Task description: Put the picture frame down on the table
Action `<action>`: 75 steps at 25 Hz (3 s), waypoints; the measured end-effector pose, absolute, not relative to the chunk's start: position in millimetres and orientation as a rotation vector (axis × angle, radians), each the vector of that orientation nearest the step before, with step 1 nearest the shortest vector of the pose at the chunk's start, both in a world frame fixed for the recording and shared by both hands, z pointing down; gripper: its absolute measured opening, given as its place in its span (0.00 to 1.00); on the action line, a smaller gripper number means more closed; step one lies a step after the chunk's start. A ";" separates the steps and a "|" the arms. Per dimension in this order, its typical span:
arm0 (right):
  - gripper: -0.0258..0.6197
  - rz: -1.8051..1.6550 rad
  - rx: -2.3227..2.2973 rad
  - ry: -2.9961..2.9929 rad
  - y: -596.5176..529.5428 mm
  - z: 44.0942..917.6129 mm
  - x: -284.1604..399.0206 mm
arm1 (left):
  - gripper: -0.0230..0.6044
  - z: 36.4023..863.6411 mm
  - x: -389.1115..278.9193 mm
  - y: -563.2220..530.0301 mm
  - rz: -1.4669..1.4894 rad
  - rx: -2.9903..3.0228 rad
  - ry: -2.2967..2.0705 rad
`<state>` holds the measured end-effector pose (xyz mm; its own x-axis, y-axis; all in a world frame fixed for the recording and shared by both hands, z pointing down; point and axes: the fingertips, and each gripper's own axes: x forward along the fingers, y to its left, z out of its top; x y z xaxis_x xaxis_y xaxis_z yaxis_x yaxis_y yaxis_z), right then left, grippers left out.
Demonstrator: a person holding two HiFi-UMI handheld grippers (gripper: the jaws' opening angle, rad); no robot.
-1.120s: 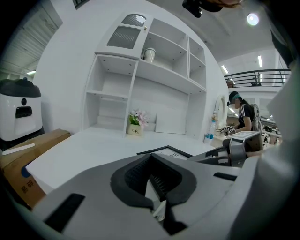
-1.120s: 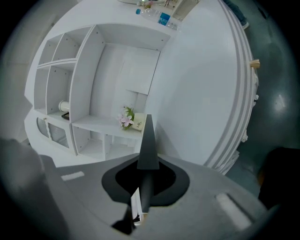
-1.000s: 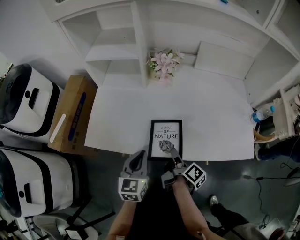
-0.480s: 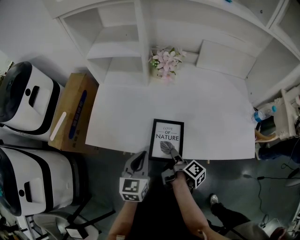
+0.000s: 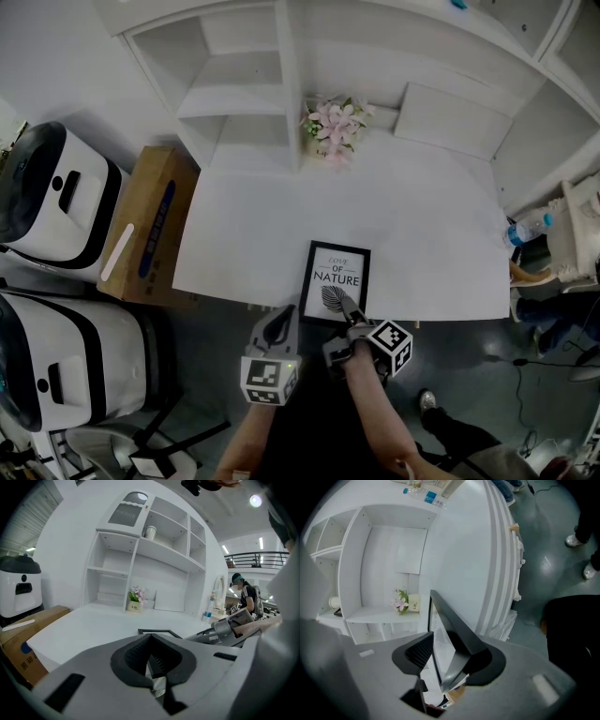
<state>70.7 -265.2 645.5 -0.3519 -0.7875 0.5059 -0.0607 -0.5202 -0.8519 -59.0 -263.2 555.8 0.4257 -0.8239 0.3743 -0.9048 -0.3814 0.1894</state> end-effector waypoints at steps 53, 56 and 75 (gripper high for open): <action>0.70 -1.670 -1.670 1.461 -240.1 584.7 119.6 | 0.05 527.2 -32.9 -263.1 0.269 2.447 -1.392; 0.70 -1.527 -1.717 1.605 -244.9 559.7 126.9 | 0.05 516.8 -27.2 -262.7 0.250 2.488 -1.383; 0.04 -0.419 -2.117 2.134 -238.6 414.3 153.9 | 0.05 434.9 -14.4 -263.4 0.078 2.651 -1.382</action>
<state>153.9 -238.6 414.3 -0.0241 -0.9929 0.1169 -0.9634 -0.0081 -0.2680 -14.4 -263.4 434.9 0.5741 -0.8105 0.1158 -0.8184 -0.5640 0.1098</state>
